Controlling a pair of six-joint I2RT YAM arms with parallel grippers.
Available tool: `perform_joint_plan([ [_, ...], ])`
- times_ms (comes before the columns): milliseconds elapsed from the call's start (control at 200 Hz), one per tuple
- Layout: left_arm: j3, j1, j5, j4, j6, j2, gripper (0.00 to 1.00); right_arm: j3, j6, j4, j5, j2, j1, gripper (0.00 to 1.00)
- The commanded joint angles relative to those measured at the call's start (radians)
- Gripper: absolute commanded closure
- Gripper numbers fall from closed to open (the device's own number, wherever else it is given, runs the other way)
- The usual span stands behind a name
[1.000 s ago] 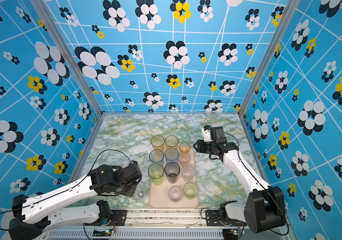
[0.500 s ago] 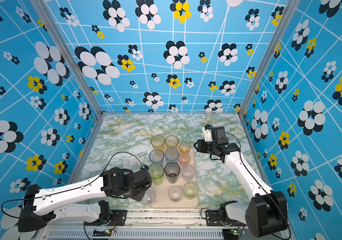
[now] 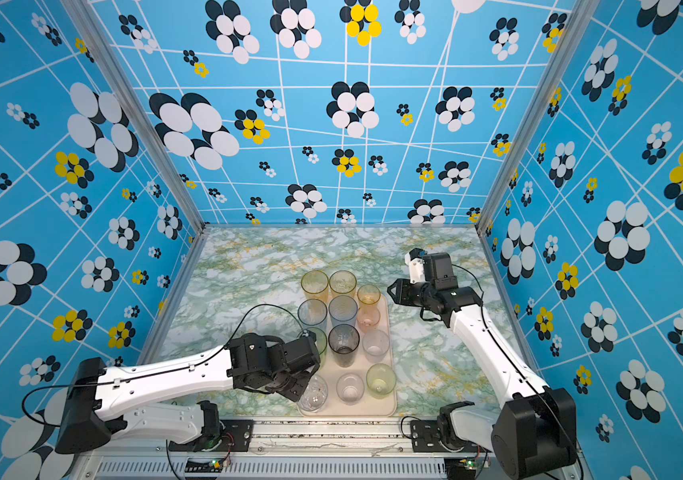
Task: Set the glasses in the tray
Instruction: 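Carry the clear faceted glass with the left gripper to the tray's near end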
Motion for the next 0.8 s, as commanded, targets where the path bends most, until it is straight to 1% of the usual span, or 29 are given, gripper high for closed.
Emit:
perform_joint_plan([
  [0,0.035,-0.004,0.005,0.016,0.027,0.012,0.98,-0.011,0.006,-0.030,0.010,-0.020,-0.002,0.57],
  [380,0.016,0.009,0.021,0.056,0.044,0.039,0.98,-0.004,0.000,-0.039,0.011,-0.016,-0.003,0.57],
  [795,-0.015,0.027,0.029,0.046,0.051,0.042,0.98,-0.003,0.001,-0.039,0.013,-0.011,-0.002,0.57],
])
